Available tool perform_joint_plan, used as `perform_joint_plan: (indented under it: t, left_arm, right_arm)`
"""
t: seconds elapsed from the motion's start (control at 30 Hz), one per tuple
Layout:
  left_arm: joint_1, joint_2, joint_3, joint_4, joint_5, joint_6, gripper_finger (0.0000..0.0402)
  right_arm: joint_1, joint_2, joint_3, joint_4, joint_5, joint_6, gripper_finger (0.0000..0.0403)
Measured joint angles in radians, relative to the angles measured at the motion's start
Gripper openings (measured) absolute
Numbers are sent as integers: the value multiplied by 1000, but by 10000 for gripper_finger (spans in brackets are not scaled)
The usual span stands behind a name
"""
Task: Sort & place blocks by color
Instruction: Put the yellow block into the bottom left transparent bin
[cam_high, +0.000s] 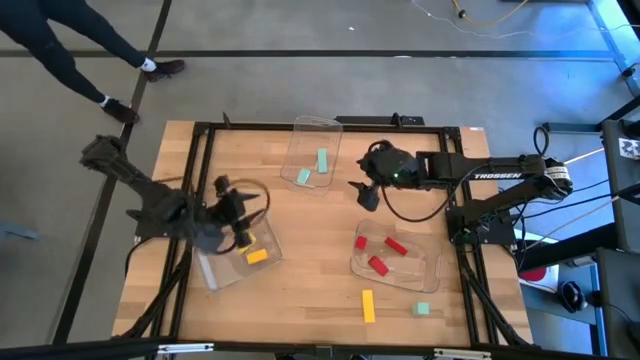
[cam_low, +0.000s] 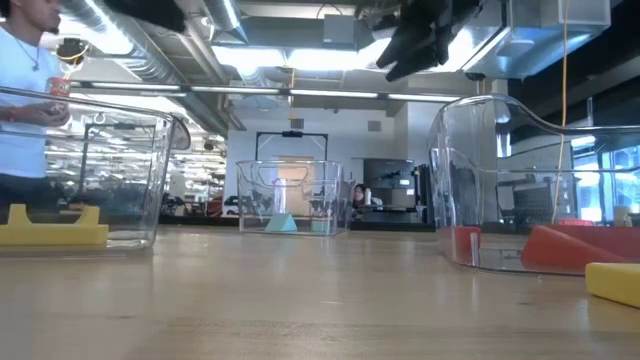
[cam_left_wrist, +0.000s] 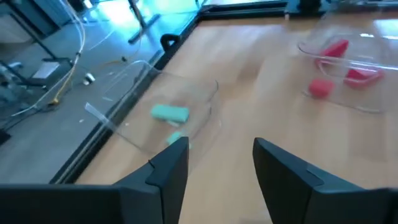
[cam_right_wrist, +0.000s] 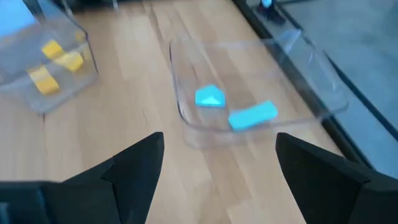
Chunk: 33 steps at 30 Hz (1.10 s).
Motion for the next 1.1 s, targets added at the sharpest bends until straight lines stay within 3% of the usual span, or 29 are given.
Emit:
perform_joint_plan:
  t: [0.1,0.27,0.37,0.43,0.63,0.8,0.97,1.1]
  left_arm:
    - [120,-64,-126,284,159,193,162]
    - [368,-114,-353,813,609,424,150]
    - [490,-114,-420,968,782,440,149]
    - [535,-114,-445,1026,838,440,149]
    - [546,-115,-453,1116,821,438,149]
    - [526,-115,-454,1118,753,438,149]
    - [517,-114,-454,1125,747,439,149]
    - [518,-114,-454,1121,746,439,149]
  right_arm:
    - [2,0,0,-44,0,21,311]
    - [15,0,0,-58,-4,32,311]
    - [34,0,0,-58,-20,32,311]
    - [53,0,-1,-47,-33,31,311]
    - [108,-5,-86,107,-33,25,311]
    - [163,-21,-88,78,-6,213,311]
    - [336,-12,8,22,-1,458,311]
    - [517,55,170,-144,148,666,311]
